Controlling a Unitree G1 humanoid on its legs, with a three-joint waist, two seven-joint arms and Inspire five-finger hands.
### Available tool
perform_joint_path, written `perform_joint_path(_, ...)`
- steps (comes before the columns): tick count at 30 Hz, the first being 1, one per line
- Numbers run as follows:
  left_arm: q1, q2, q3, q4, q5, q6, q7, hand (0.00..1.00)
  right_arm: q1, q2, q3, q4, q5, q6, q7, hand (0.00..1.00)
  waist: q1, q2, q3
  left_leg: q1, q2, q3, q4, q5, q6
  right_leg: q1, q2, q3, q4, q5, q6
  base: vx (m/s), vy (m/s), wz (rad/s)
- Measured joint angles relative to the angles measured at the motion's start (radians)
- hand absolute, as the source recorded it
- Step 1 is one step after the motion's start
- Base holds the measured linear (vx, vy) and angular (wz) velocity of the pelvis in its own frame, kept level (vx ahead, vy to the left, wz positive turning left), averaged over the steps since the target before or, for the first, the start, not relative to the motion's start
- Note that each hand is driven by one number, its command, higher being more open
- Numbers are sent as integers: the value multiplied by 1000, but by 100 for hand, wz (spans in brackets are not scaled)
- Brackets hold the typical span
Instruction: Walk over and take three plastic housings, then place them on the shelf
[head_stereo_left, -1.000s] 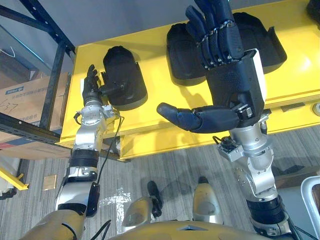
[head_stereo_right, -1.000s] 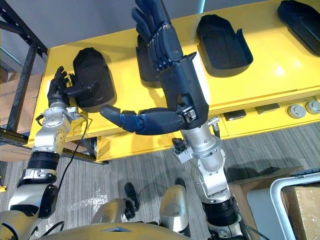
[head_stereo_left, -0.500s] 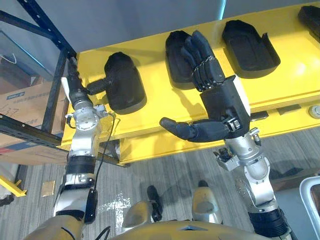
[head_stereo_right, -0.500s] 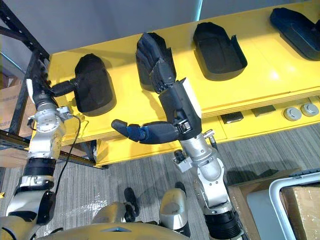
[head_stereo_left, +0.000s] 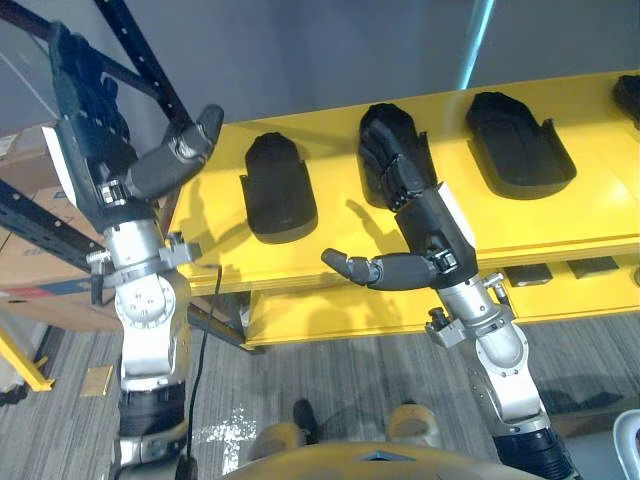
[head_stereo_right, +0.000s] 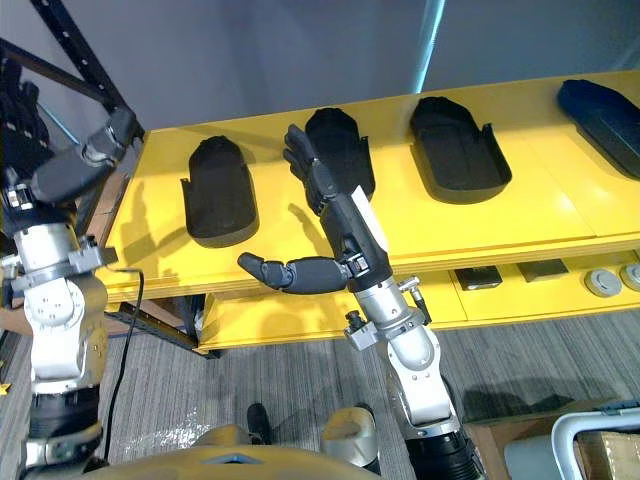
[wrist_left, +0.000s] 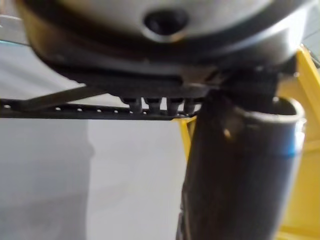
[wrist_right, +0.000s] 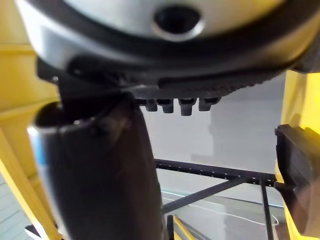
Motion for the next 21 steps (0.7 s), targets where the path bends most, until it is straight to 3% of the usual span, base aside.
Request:
perform_joint_path(2, 93, -29, -26, -34, -119, -3, -90, 100, 5, -1, 0, 17, -119, -1, -57, 100, 23, -9, -10, -2, -3, -27, -25, 16, 0, 14, 2, -29, -19, 5, -2, -1, -21, 33)
perform_joint_path(4, 141, -43, -54, -46, -145, -4, -124, 100, 5, 0, 0, 21, -183, -2, -91, 100, 40, -17, -16, -6, -3, -40, -35, 24, -1, 21, 5, -48, -32, 10, -3, 3, -18, 33)
perform_joint_path(9, 265, -63, -111, -49, -206, -4, -229, 100, -6, -2, 0, 61, -237, -4, -187, 100, 90, -61, -37, -38, -7, -97, -60, 52, -3, 33, 12, -109, -65, 24, -15, 2, -12, 36)
perform_joint_path(15, 326, -64, -116, -46, -210, -4, -337, 100, -58, -5, 4, 169, -278, -3, -293, 100, 115, -68, -37, -44, -7, -139, -99, 85, -9, 42, 19, -151, -69, 19, -27, -44, -8, 23)
perform_joint_path(21, 328, -61, -128, -23, -238, -4, -362, 100, -138, -35, 12, 246, -340, 1, -361, 100, 132, -67, -31, -78, 3, -158, -112, 119, -7, 9, 31, -163, -65, 27, -28, -54, -13, 11)
